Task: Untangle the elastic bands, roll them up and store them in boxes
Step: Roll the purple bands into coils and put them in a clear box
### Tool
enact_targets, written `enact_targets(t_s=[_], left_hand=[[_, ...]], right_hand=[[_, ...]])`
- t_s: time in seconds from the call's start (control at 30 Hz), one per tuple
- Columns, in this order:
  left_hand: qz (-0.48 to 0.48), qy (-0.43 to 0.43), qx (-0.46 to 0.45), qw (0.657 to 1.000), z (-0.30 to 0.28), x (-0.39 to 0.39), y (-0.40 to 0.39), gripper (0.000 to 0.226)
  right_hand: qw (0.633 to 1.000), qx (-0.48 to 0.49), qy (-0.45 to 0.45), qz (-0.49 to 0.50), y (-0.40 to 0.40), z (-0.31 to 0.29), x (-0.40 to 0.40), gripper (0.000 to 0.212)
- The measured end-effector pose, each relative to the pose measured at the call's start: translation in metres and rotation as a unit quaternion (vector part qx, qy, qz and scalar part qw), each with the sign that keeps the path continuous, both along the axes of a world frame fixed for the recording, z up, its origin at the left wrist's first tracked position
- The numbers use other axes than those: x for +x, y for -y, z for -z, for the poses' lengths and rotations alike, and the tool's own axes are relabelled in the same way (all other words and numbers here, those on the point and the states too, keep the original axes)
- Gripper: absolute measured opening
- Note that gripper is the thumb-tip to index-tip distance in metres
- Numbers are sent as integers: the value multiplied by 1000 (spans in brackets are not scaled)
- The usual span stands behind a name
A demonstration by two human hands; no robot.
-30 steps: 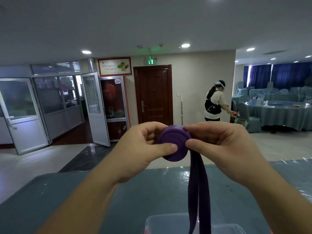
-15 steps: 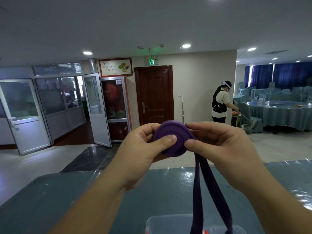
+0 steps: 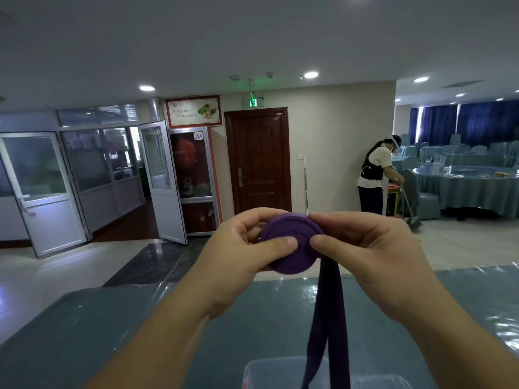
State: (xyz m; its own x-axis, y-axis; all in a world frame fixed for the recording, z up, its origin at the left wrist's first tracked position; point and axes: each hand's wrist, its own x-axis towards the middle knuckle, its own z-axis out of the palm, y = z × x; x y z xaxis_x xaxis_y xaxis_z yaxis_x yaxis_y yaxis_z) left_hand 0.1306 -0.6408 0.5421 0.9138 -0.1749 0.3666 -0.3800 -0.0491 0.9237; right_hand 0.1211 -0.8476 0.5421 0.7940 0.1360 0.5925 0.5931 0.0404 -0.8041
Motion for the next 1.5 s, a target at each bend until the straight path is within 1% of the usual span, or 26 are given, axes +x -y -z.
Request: enact_targets(t_s=[0.07,0.1,0.17,0.23,0.27,0.3,0.4,0.43,0.47,0.53,0.6,0.63,0.7,0.8,0.83,0.9,0.97,1.03,1.1,1.13,1.17,1.23,1.33,1.37,1.5], left_hand=[[0,18,62,998,-2,0,-6,44],[-3,24,63,998,-2,0,-8,43],[-10,24,24,999,2,-1,-6,43],[-4,-7,-28,1000,6,-2,-1,43],[1,-19,-35,999,7,-2,0,42],[4,-24,-21,999,6,-2,0,41],[10,0,108,994,-2,-1,-7,37],[14,6,124,992,-4,-1,-8,36],[16,6,110,994,-4,0,-9,36],[20,-5,42,999,-2,0,-6,42],[22,-29,-18,999,2,1,-1,45],[26,-38,-28,999,3,1,0,46],[30,-33,3,999,3,2,0,47],[8,9,107,994,-4,2,-5,42],[4,15,112,994,-5,2,-5,42],[-6,20,82,996,-4,1,-4,44],[-16,21,52,998,0,2,-1,41],[-19,24,71,997,2,2,0,41],[-18,33,140,989,1,2,-2,43],[-20,35,166,985,0,2,-3,42],[-22,32,173,984,-1,2,-4,40],[-19,23,140,990,0,0,-3,38],[-3,-14,35,999,6,0,-1,43],[-1,-18,25,1000,7,0,-1,44],[7,15,114,993,1,-3,-4,37]], right_hand=[[1000,-28,2,-3,1,0,-1,30],[1000,-23,2,-1,1,2,0,31],[1000,9,-4,1,2,5,2,36],[999,34,-12,-3,2,5,4,37],[999,34,-14,-3,3,5,5,36],[1000,25,-15,-5,4,4,5,34],[999,-31,-15,-20,6,1,3,29],[999,-32,-14,-22,6,1,3,29],[999,-15,-14,-25,6,2,3,29],[999,28,-21,-31,7,3,5,34],[998,43,-28,-36,8,4,7,39],[998,40,-32,-40,9,3,8,40],[998,24,-40,-52,10,2,9,38],[999,-6,-30,-43,10,1,7,36],[999,4,-26,-36,9,3,7,36],[999,39,-26,-25,7,4,7,37],[999,44,-24,-16,7,4,8,37],[1000,10,-24,-13,8,2,6,31],[998,-59,-20,-6,8,2,5,27],[996,-83,-14,0,8,2,4,27],[996,-86,-9,3,7,2,3,26],[999,-47,-7,1,5,3,1,26],[1000,2,-19,-22,6,3,1,35],[999,7,-27,-31,7,4,2,36],[997,-35,-49,-55,9,4,0,34]])
